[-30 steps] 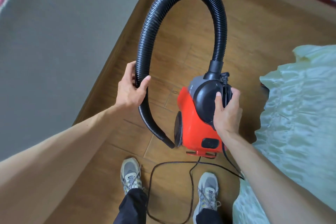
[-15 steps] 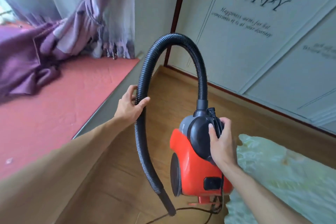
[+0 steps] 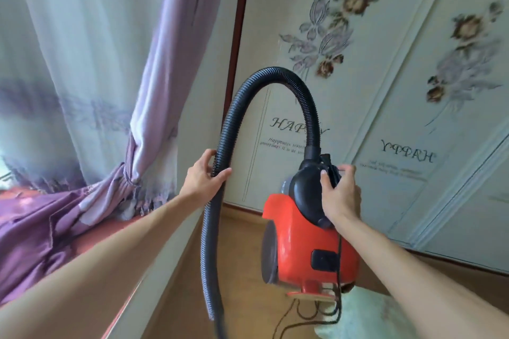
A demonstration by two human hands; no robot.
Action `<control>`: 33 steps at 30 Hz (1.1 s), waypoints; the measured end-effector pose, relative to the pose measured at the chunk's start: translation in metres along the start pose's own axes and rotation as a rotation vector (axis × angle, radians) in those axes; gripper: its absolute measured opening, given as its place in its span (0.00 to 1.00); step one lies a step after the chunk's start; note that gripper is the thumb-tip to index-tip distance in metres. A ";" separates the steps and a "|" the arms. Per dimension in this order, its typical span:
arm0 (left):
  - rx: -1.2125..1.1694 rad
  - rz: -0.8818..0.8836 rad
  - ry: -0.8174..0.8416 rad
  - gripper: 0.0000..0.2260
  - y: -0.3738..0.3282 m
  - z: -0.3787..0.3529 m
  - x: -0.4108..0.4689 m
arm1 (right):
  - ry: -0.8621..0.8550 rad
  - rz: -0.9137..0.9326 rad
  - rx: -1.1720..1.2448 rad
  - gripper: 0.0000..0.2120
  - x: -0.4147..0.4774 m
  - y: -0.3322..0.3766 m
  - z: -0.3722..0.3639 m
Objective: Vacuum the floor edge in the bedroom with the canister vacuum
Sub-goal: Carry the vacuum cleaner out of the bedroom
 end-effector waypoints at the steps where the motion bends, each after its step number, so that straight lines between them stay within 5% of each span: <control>1: -0.006 -0.013 0.000 0.25 -0.014 0.005 0.004 | -0.011 0.007 0.011 0.14 0.006 0.014 0.013; 10: -0.080 -0.109 -0.011 0.27 -0.116 0.001 0.025 | -0.109 0.012 0.147 0.12 0.060 0.071 0.108; 33: -0.134 -0.164 0.101 0.26 -0.253 -0.205 0.157 | -0.260 -0.085 0.227 0.14 0.247 -0.027 0.200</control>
Point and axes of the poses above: each hand's wrist, its own x-axis towards the middle knuckle, its own z-axis out of the back of the hand, y = z × x, the point moved 9 cm from there along x, towards the middle knuckle, and after that the axes turned 4 degrees about -z, right-handed, at the moved point
